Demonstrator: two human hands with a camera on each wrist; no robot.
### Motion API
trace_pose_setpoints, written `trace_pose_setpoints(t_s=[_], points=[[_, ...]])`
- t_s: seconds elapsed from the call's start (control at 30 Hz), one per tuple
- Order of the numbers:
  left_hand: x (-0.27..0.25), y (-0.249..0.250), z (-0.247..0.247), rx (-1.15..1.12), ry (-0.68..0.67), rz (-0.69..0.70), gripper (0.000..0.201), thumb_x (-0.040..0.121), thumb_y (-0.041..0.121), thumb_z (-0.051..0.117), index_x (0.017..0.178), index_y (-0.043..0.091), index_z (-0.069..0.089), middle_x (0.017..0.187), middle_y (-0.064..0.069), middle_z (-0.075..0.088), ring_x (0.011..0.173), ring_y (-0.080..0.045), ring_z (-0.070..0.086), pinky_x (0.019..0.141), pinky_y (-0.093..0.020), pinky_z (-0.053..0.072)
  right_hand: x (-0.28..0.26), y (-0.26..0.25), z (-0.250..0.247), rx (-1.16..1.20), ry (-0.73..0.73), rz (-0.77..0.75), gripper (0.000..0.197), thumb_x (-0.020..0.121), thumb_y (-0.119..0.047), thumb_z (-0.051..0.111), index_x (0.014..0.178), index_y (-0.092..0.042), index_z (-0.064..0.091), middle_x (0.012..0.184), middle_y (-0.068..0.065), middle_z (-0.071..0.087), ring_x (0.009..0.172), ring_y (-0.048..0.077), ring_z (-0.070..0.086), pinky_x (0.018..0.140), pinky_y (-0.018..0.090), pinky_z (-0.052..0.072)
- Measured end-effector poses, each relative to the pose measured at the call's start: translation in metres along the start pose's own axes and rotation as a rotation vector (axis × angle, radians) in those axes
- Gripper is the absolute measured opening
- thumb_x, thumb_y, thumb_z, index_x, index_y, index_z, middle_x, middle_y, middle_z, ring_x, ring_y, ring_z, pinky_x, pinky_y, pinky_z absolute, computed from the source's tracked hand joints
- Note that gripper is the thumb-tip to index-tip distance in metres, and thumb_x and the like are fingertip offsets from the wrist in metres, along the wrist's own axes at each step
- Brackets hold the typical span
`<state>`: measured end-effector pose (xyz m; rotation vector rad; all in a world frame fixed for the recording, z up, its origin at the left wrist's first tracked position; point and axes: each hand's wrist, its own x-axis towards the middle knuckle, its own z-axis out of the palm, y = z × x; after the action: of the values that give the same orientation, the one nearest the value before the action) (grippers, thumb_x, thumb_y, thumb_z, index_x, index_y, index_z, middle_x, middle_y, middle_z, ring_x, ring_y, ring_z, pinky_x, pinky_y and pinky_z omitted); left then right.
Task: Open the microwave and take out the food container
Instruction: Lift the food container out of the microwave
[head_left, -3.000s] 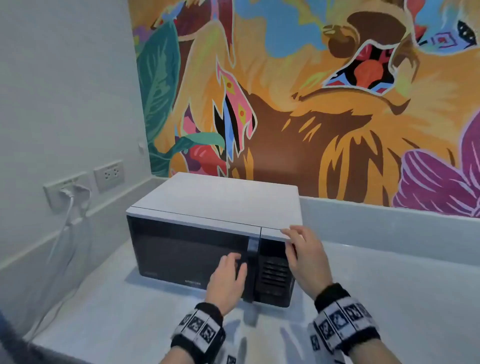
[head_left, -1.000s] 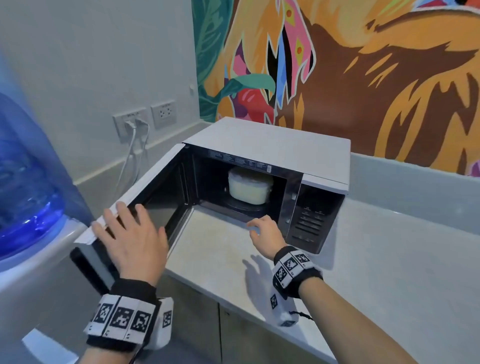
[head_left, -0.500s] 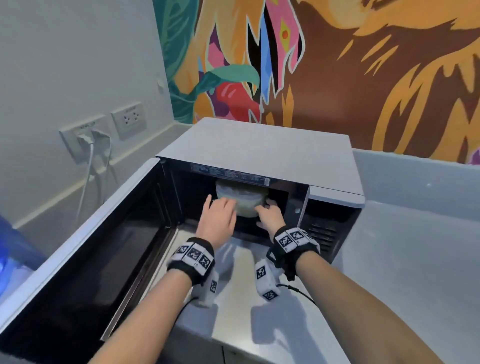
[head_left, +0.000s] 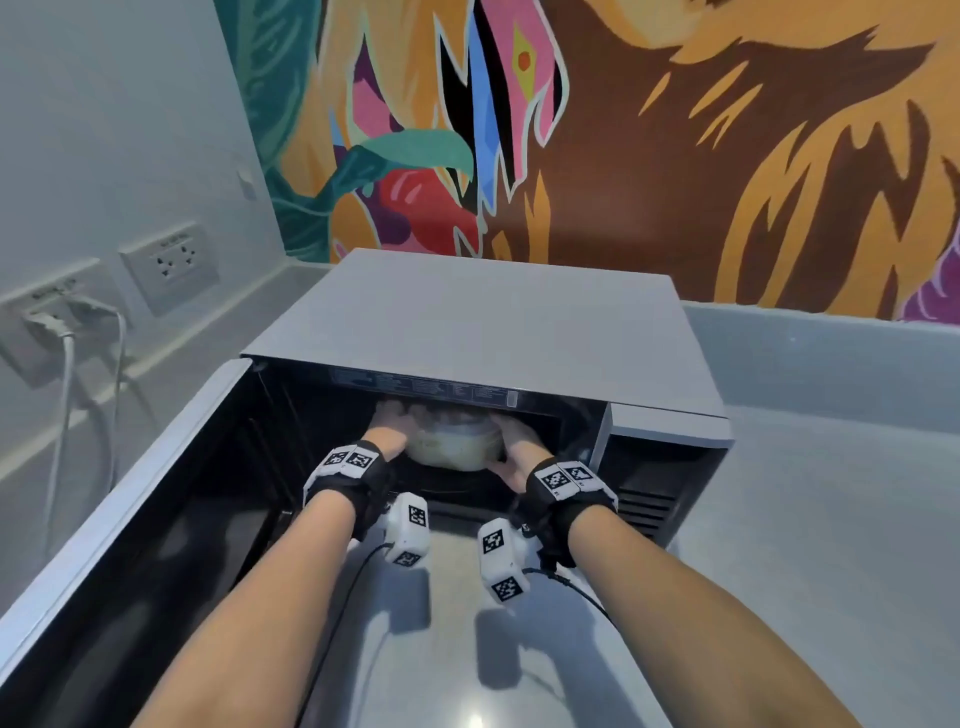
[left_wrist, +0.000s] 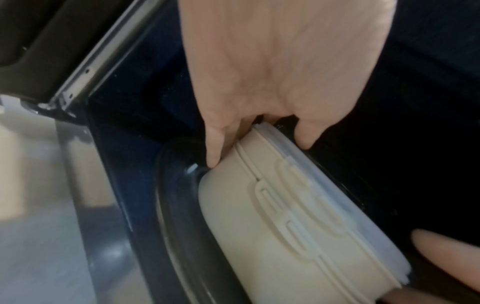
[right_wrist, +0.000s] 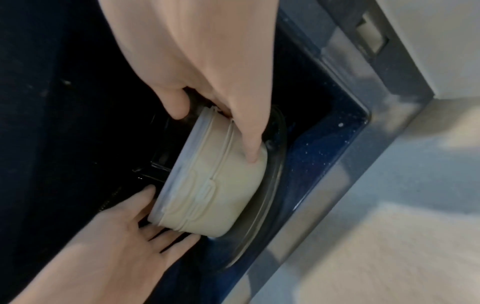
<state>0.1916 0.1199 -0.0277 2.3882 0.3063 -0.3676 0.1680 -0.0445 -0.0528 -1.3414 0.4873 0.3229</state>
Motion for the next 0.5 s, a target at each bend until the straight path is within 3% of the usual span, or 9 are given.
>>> trace_pose_setpoints(t_s=[0.07,0.13,0.2,0.27,0.3,0.37,0.4,0.43,0.5], points=[[-0.008,0.001,0.002,-0.092,0.074,0.055,0.046,0.098,0.020,0.044,0.135,-0.006,0.047,0.143,-0.028,0.048,0.134,-0.037,0.045,0.111,-0.038,0.035,-0.010,0.002,0.002,0.045,-0.054,0.006,0.017,0.096,-0.007,0.039,0.112,-0.012,0.043,0.122,0.013,0.048,0.098,0.017,0.045,0.088,0.030,0.053],[-0.020,-0.003,0.006,-0.068,0.069,0.033,0.047,0.098,0.021,0.042,0.135,-0.009,0.046,0.142,-0.032,0.047,0.132,-0.040,0.045,0.108,-0.036,0.034,-0.033,0.000,0.006,0.092,-0.053,-0.002,0.012,0.096,-0.014,0.045,0.107,-0.013,0.047,0.102,0.007,0.051,0.079,0.011,0.047,0.068,0.018,0.051],[-0.038,-0.007,0.009,-0.159,0.130,0.010,0.045,0.097,0.027,0.043,0.115,-0.012,0.054,0.130,-0.034,0.054,0.121,-0.043,0.053,0.099,-0.038,0.040,-0.060,-0.001,0.004,0.028,-0.080,0.009,0.020,0.095,-0.022,0.048,0.111,-0.010,0.046,0.094,0.001,0.049,0.072,0.006,0.044,0.083,0.025,0.049],[-0.060,-0.010,0.013,-0.202,0.194,0.056,0.054,0.095,0.037,0.047,0.124,-0.009,0.047,0.131,-0.031,0.052,0.120,-0.044,0.052,0.100,-0.043,0.041,-0.078,0.011,-0.004,-0.019,-0.117,0.003,0.026,0.095,-0.029,0.047,0.113,-0.014,0.037,0.093,-0.003,0.049,0.079,0.006,0.049,0.095,0.033,0.045],[-0.072,-0.011,0.017,-0.194,0.216,0.082,0.063,0.093,0.041,0.049,0.135,-0.005,0.039,0.137,-0.029,0.048,0.125,-0.043,0.050,0.105,-0.046,0.040,-0.090,0.017,-0.008,-0.037,-0.146,-0.003,0.038,0.091,-0.037,0.050,0.118,-0.015,0.034,0.105,-0.001,0.053,0.091,0.010,0.054,0.094,0.033,0.045],[-0.101,-0.016,0.026,-0.170,0.232,0.110,0.077,0.090,0.045,0.052,0.149,0.003,0.024,0.148,-0.026,0.039,0.133,-0.042,0.044,0.111,-0.047,0.036,-0.100,0.039,-0.023,-0.082,-0.160,-0.013,0.082,0.072,-0.060,0.061,0.137,-0.025,0.026,0.136,0.003,0.049,0.117,0.020,0.053,0.100,0.036,0.044],[-0.118,-0.019,0.032,-0.168,0.229,0.114,0.082,0.088,0.046,0.053,0.151,0.005,0.020,0.149,-0.026,0.038,0.133,-0.042,0.044,0.111,-0.048,0.036,-0.104,0.051,-0.033,-0.104,-0.175,-0.029,0.092,0.064,-0.068,0.063,0.140,-0.031,0.025,0.141,0.002,0.047,0.121,0.022,0.052,0.104,0.041,0.043],[-0.132,-0.024,0.041,-0.170,0.216,0.128,0.084,0.087,0.047,0.053,0.151,0.006,0.019,0.148,-0.026,0.039,0.131,-0.042,0.045,0.109,-0.048,0.037,-0.118,0.058,-0.045,-0.107,-0.187,-0.028,0.089,0.065,-0.067,0.062,0.139,-0.032,0.027,0.138,0.001,0.050,0.120,0.022,0.053,0.105,0.044,0.043],[-0.159,-0.032,0.059,-0.145,0.138,0.133,0.082,0.086,0.052,0.053,0.149,0.010,0.022,0.144,-0.022,0.045,0.125,-0.040,0.051,0.105,-0.045,0.043,-0.148,0.072,-0.067,-0.070,-0.198,0.025,0.056,0.086,-0.048,0.052,0.135,-0.028,0.034,0.125,-0.003,0.057,0.109,0.015,0.057,0.094,0.037,0.051]])
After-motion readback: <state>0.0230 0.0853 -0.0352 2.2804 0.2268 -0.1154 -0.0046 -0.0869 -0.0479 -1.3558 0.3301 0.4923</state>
